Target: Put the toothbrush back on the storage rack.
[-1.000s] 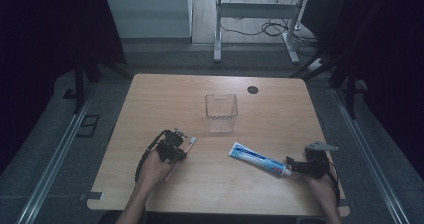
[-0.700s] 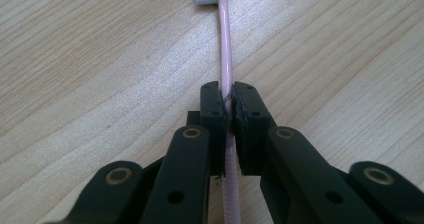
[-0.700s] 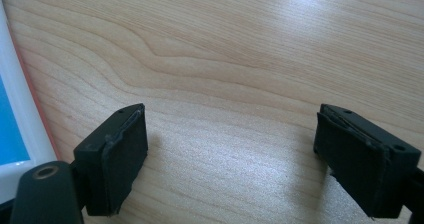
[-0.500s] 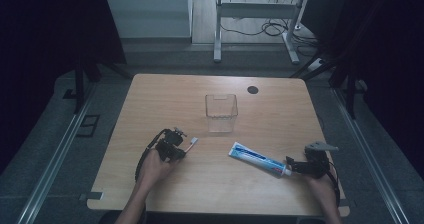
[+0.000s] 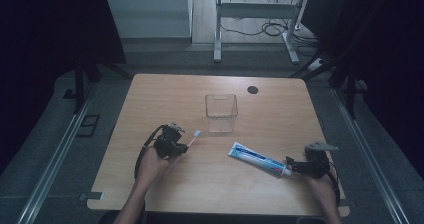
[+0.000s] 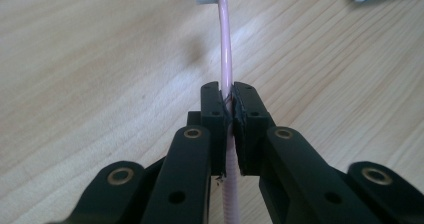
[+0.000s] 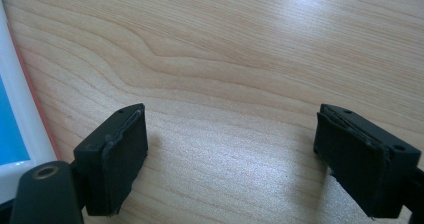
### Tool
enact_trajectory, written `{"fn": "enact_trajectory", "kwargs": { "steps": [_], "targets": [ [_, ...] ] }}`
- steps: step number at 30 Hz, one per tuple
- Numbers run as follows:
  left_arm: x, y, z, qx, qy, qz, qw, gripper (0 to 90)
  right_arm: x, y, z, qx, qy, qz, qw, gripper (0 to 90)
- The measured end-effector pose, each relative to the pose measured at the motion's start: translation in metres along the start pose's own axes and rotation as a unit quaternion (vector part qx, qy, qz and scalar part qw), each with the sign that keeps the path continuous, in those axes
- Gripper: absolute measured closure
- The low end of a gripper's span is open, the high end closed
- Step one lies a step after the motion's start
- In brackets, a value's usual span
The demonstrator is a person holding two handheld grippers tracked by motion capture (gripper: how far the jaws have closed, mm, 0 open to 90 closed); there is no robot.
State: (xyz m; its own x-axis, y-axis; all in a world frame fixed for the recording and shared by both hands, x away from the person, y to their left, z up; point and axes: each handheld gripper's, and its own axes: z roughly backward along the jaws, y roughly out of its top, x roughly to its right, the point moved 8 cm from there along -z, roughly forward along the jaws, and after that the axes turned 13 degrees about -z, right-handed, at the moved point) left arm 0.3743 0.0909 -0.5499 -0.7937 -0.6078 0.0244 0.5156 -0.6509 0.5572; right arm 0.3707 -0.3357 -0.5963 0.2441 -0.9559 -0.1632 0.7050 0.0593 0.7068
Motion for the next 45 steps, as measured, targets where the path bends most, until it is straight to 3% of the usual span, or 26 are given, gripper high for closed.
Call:
{"fn": "enact_trajectory", "kwargs": {
  "steps": [5, 25, 45],
  "targets": [
    [0.002, 0.008, 0.008, 0.023, 0.0, -0.008, 0.9997, 84.7, 0.0, 0.0, 0.0, 0.0, 0.0, 0.0, 1.0, 13.8],
    [0.01, 0.034, 0.035, 0.074, -0.011, -0.026, 0.9969, 84.7, -0.001, 0.0, 0.0, 0.0, 0.0, -0.002, 1.0, 13.8],
    [0.004, 0.074, 0.051, 0.136, 0.005, -0.035, 0.99, 84.7, -0.001, 0.0, 0.0, -0.001, 0.0, -0.002, 1.0, 13.8]
  ]
}}
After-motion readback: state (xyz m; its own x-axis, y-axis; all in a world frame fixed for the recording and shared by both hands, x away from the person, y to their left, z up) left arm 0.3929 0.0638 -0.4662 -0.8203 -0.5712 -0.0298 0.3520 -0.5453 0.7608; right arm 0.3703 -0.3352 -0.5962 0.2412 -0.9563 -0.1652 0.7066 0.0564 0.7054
